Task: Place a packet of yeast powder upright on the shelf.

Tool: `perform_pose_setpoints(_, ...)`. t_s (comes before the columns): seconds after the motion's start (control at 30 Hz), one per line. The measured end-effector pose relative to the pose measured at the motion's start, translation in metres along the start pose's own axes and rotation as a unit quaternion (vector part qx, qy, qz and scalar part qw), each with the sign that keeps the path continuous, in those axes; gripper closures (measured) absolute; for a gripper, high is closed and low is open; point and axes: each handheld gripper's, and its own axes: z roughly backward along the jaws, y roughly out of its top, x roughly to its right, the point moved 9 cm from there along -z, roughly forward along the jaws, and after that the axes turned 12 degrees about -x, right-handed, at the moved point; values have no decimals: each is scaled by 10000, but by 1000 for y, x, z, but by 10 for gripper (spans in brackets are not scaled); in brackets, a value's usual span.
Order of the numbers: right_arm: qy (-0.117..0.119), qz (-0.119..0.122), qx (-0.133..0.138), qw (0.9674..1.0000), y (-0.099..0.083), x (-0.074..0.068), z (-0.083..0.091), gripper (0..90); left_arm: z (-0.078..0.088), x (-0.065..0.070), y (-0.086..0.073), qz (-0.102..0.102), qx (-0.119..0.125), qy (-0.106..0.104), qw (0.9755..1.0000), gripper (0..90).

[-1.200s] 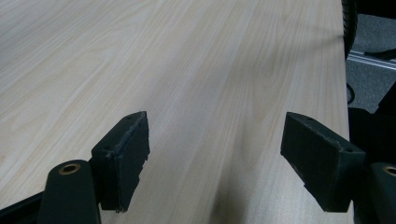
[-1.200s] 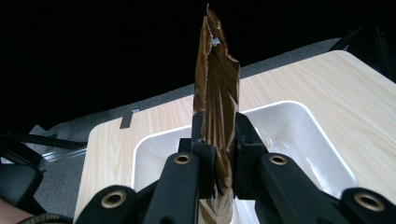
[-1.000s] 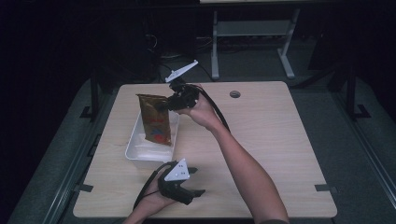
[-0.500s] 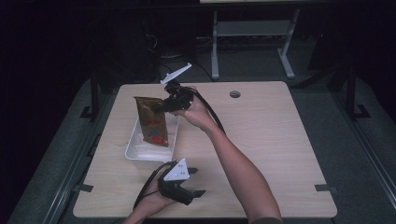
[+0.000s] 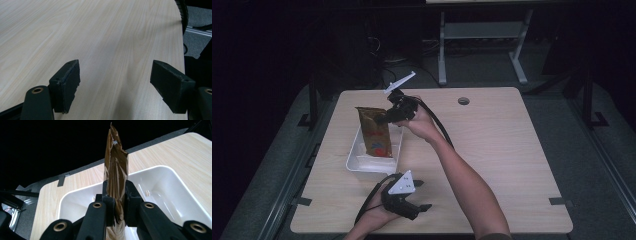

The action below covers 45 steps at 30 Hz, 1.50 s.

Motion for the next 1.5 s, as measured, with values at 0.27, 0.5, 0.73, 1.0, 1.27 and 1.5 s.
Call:
perform_pose_setpoints(0.27,73,-131,9,9999,-6,3,-7,816,0,0,1,-8,20,31,10000,237)
perform_pose_setpoints(0.5,125,-194,-57,9997,-13,4,-14,809,0,0,1,6,21,-23,10000,242)
perform_pose_setpoints(0.73,144,-316,-98,9993,-20,8,-19,798,0,-1,0,25,10,2,10000,246)
perform_pose_setpoints(1.0,201,-408,-99,9989,-26,11,-21,763,0,-2,0,-7,-7,23,10000,246)
perform_pose_setpoints(1.27,171,-480,-71,9987,-32,14,-13,611,0,-3,-1,-1,-7,34,10000,246)
perform_pose_setpoints(1.5,133,-505,1,9986,-39,16,0,544,0,-4,-1,17,2,54,10000,246)
